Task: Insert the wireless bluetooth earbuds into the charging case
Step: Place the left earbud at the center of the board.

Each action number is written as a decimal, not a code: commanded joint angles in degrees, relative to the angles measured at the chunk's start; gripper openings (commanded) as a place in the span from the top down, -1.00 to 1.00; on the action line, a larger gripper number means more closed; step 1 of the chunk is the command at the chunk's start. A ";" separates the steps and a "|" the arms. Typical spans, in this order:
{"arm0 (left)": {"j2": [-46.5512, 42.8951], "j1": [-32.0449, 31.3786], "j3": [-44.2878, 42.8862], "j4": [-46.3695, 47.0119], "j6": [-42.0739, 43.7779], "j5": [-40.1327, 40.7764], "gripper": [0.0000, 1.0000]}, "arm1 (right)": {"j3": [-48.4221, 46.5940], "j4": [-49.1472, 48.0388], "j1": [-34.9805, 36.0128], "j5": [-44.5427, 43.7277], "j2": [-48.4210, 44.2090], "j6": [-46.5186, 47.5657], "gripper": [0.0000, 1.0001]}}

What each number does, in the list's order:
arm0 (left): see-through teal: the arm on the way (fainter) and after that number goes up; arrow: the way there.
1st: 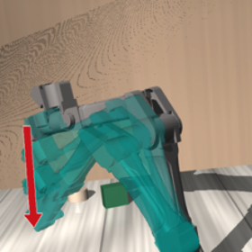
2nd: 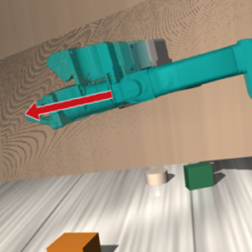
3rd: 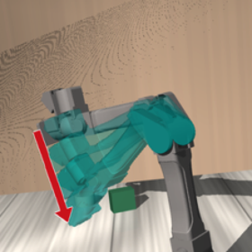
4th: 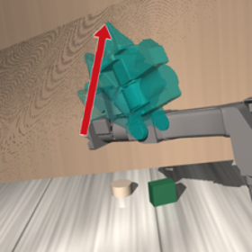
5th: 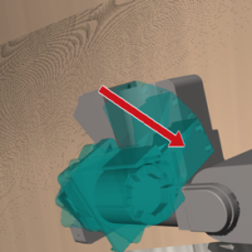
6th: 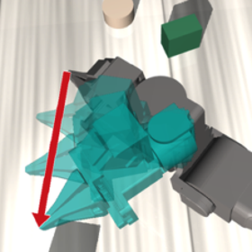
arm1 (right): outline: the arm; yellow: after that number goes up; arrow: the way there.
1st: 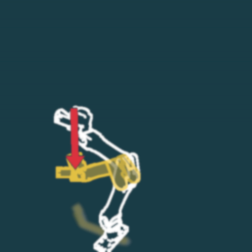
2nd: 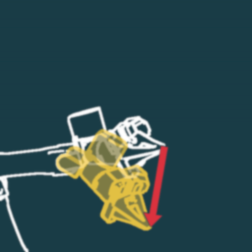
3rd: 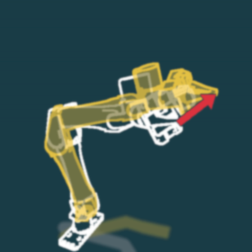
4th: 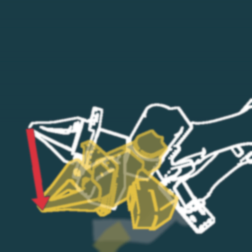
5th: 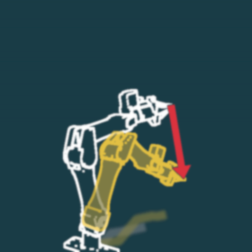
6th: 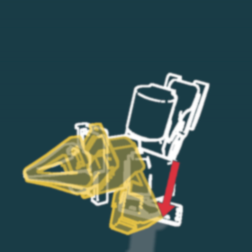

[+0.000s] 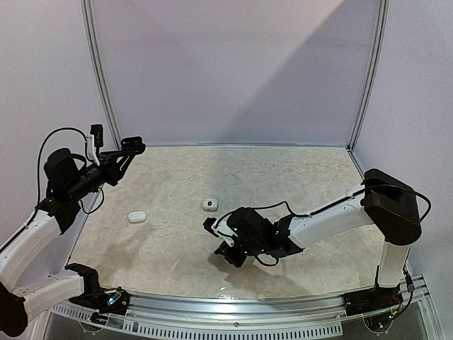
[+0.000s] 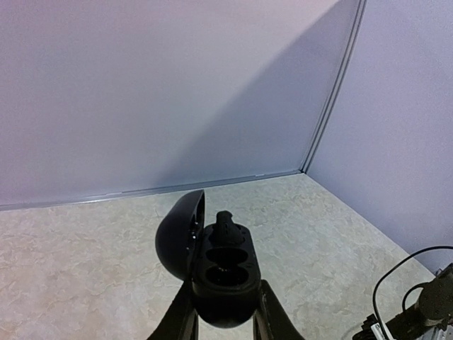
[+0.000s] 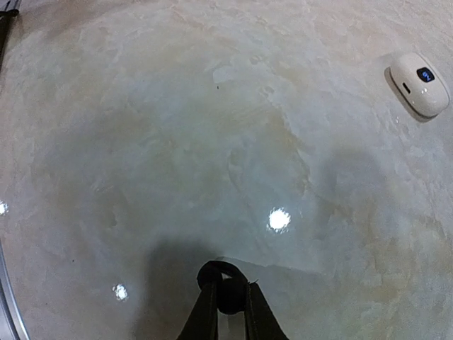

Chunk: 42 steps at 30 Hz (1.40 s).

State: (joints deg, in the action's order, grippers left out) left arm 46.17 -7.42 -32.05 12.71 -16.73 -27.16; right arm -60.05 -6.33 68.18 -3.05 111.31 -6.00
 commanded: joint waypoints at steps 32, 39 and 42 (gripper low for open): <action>1.78 0.57 0.30 2.33 0.04 -1.76 1.00 | -8.75 25.03 -4.39 11.13 -9.86 0.05 0.15; 1.23 0.48 0.28 2.41 0.64 -4.78 1.00 | -19.97 33.70 -4.94 11.21 0.26 7.55 0.24; 1.18 0.48 0.54 2.57 0.96 -7.90 1.00 | -20.35 33.84 -5.23 12.42 2.03 10.30 0.26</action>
State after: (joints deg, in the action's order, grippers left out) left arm 47.64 -7.42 -32.05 14.06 -16.60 -30.50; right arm -80.14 21.63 62.94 7.03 108.81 -0.93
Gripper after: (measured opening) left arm 0.231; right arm 0.378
